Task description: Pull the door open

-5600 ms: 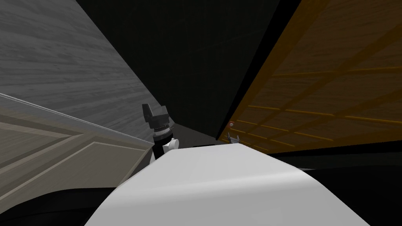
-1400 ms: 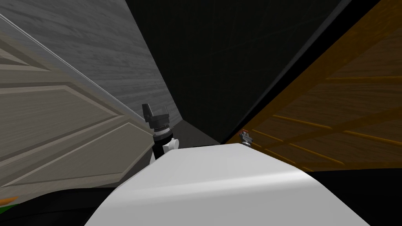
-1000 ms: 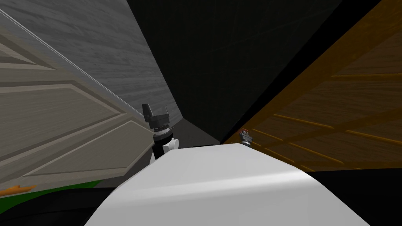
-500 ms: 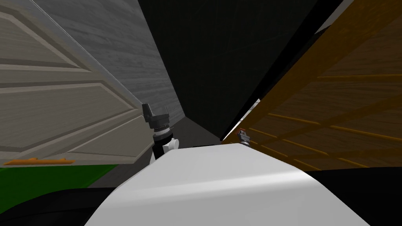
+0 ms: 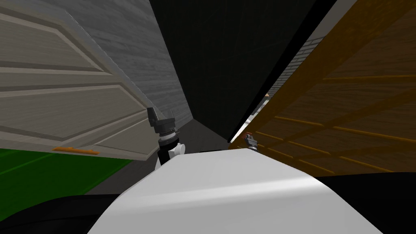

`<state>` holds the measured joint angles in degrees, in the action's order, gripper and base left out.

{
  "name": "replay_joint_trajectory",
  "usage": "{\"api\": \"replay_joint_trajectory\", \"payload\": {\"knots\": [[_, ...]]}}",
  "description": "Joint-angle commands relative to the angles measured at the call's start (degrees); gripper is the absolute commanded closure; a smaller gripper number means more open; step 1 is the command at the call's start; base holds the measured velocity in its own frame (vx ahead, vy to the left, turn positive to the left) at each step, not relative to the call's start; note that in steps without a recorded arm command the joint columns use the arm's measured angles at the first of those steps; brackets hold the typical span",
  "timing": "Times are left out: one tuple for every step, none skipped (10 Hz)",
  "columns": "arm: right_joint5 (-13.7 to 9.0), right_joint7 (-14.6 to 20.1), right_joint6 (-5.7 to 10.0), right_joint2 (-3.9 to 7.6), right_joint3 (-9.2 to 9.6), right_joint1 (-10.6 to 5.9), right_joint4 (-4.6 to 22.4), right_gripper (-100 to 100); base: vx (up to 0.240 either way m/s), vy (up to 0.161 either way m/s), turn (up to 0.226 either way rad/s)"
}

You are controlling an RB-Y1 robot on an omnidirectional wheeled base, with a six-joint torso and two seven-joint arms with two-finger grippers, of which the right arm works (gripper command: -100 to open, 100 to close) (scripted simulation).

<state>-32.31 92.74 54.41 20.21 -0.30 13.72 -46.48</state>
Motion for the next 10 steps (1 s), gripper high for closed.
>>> {"api": "replay_joint_trajectory", "payload": {"knots": [[0.80, 0.89, 0.11, 0.09, 1.41, 0.63, 0.53, 100, -0.244, 0.001, 0.081], [1.47, 1.55, 0.38, 0.42, 2.46, 1.17, 0.20, 100, -0.245, 0.026, 0.053], [1.89, 1.98, 0.55, 0.63, 3.13, 1.51, 0.00, 100, -0.274, 0.017, 0.059], [2.44, 2.52, 0.76, 0.91, 3.99, 1.95, -0.26, 100, -0.252, 0.038, 0.049], [2.88, 2.95, 0.93, 1.12, 4.67, 2.30, -0.47, 100, -0.213, 0.032, 0.039], [2.55, 2.38, 1.29, 1.12, 3.93, 1.77, -0.85, 100, -0.099, 0.017, 0.009], [3.58, 3.27, 1.92, 1.59, 5.49, 2.64, -1.33, 100, -0.184, -0.002, 0.064], [3.82, 3.48, 2.08, 1.71, 5.84, 2.83, -1.42, 100, -0.248, -0.039, 0.065], [4.60, 4.16, 2.63, 2.12, 6.99, 3.46, -1.70, 100, -0.235, -0.015, 0.065], [5.13, 4.62, 3.00, 2.40, 7.78, 3.88, -1.89, 100, -0.228, -0.002, 0.050]]}}
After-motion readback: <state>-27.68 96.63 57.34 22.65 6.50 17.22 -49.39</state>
